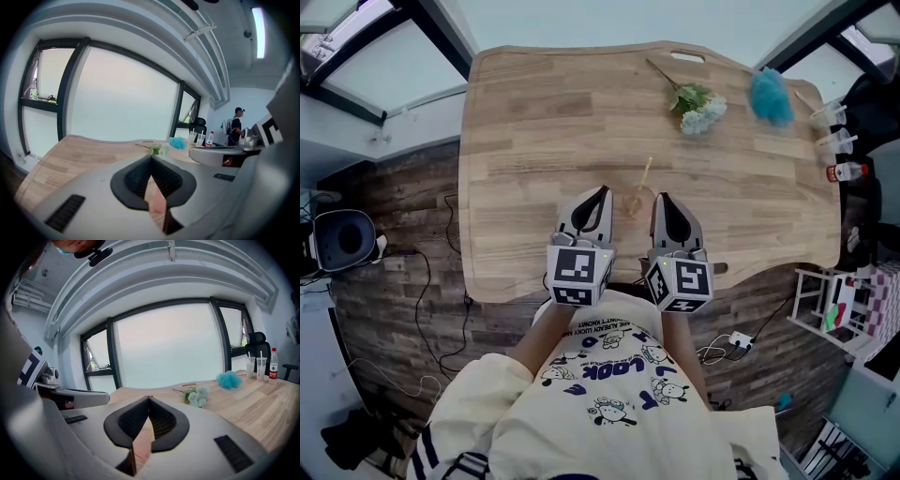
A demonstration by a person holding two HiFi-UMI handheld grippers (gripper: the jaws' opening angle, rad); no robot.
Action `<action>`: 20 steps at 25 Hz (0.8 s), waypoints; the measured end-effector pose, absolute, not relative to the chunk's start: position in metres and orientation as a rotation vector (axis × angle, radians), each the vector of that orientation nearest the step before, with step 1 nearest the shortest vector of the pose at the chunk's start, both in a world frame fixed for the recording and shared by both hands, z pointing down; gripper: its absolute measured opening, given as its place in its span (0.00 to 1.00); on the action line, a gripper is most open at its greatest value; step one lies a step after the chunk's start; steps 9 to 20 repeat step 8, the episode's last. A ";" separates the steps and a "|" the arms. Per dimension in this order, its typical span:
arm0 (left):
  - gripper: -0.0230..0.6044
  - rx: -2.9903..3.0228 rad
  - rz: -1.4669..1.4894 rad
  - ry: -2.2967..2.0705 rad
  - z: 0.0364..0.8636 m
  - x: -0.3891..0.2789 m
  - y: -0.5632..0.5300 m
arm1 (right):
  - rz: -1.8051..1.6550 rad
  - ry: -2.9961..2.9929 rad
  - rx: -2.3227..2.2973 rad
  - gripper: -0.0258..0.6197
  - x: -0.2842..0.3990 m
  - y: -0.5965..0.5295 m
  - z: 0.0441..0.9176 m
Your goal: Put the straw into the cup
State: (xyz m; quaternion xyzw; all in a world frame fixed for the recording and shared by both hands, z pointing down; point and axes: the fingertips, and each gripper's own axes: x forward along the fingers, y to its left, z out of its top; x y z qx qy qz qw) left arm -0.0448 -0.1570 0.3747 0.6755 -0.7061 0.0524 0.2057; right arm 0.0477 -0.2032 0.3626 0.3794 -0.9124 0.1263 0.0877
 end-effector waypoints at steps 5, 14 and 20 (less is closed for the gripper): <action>0.09 1.896 0.158 -1.962 0.374 -0.041 -0.159 | 0.384 -2.724 1.127 0.03 0.047 -0.205 0.362; 0.09 1.905 0.159 -1.967 0.373 -0.040 -0.162 | 0.365 -2.726 1.118 0.03 0.046 -0.206 0.361; 0.09 1.905 0.159 -1.967 0.373 -0.040 -0.162 | 0.365 -2.726 1.118 0.03 0.046 -0.206 0.361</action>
